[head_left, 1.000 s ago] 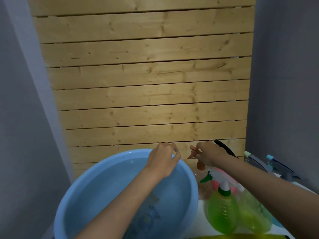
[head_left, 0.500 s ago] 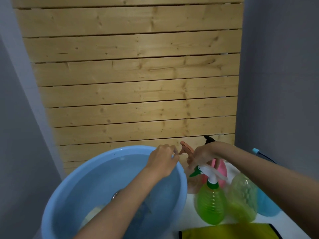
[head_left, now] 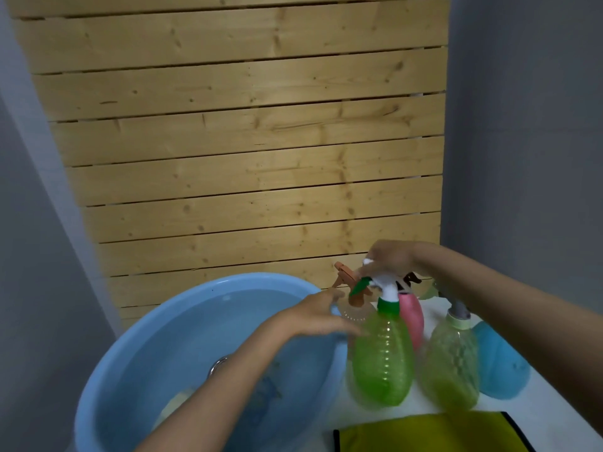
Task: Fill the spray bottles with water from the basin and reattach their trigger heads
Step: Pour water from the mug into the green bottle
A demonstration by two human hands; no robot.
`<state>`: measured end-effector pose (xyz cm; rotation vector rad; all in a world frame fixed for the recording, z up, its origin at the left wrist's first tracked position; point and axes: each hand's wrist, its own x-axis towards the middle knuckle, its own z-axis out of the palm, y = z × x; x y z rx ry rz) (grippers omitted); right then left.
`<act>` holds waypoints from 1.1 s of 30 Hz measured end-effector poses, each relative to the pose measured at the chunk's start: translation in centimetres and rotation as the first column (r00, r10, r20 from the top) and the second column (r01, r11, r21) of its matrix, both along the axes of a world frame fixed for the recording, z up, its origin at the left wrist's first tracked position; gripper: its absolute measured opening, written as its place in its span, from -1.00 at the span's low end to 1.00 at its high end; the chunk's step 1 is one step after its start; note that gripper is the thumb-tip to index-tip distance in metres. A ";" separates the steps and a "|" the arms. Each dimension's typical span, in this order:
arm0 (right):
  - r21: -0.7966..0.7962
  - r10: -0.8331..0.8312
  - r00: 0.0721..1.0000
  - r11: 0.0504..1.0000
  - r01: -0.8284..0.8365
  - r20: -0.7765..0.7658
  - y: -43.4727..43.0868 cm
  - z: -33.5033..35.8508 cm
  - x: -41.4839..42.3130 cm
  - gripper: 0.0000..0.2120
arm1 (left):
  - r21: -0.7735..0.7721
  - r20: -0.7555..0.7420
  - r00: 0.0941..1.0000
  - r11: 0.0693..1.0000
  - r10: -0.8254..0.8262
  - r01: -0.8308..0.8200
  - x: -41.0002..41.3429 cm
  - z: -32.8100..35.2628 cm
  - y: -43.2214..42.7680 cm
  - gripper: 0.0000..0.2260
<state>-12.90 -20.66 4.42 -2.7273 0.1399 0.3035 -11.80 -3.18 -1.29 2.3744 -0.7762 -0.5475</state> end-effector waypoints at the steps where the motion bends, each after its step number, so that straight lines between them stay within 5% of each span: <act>1: 0.043 -0.007 0.999 0.999 0.005 0.045 0.0 0.4 -0.1 -0.64 | -0.023 -0.034 0.999 1.000 -0.008 0.007 -0.3 -0.1 -0.2 -0.35; 7: 0.219 -0.016 0.979 0.975 -0.030 0.205 0.5 3.0 -1.2 -0.58 | -0.216 -0.110 0.994 0.976 0.017 -0.040 -2.1 -0.9 -1.4 -0.29; 9: 0.304 -0.049 0.954 0.952 -0.046 0.297 0.9 3.8 -1.7 -0.58 | -0.317 -0.058 0.998 0.948 0.024 -0.042 -2.8 -0.8 -1.5 -0.36; 11: 0.411 -0.108 0.921 0.910 -0.061 0.375 1.4 4.3 -2.1 -0.59 | -0.376 0.066 0.990 0.922 0.127 -0.093 -3.1 -0.7 -1.4 -0.20; 13: 0.504 -0.146 0.892 0.858 -0.101 0.427 1.9 4.1 -2.4 -0.58 | -0.378 0.218 0.935 0.907 0.280 -0.183 -3.2 -0.8 -0.8 -0.08; 17: 0.619 -0.192 0.846 0.761 -0.191 0.497 2.9 1.9 -2.8 -0.41 | -0.373 0.404 0.832 0.899 0.380 -0.230 -3.6 -1.3 0.6 -0.28; 21: 0.439 -0.226 0.745 0.893 -0.099 0.628 4.7 -1.5 -3.9 -0.35 | -0.298 0.585 0.683 0.899 0.438 -0.321 -3.2 -2.6 2.9 -0.30; 24: 0.458 -0.307 0.791 0.888 0.038 0.529 6.0 -3.0 -5.5 -0.17 | -0.271 0.728 0.544 0.904 0.418 -0.332 -3.1 -3.6 5.0 -0.20; 27: 0.647 -0.324 0.896 0.760 0.056 0.302 6.6 -4.5 -6.8 -0.04 | -0.290 0.836 0.386 0.911 0.391 -0.293 -3.3 -4.2 6.9 -0.08; 30: 0.906 -0.337 0.941 0.409 0.112 0.036 7.1 -6.1 -7.9 -0.44 | -0.278 0.906 0.248 0.925 0.342 -0.259 -4.1 -3.9 8.4 -0.07; 33: 0.957 -0.200 0.977 0.264 0.122 -0.069 6.9 -7.8 -8.1 -0.36 | -0.260 0.939 0.173 0.944 0.296 -0.203 -4.9 -3.5 9.7 -0.17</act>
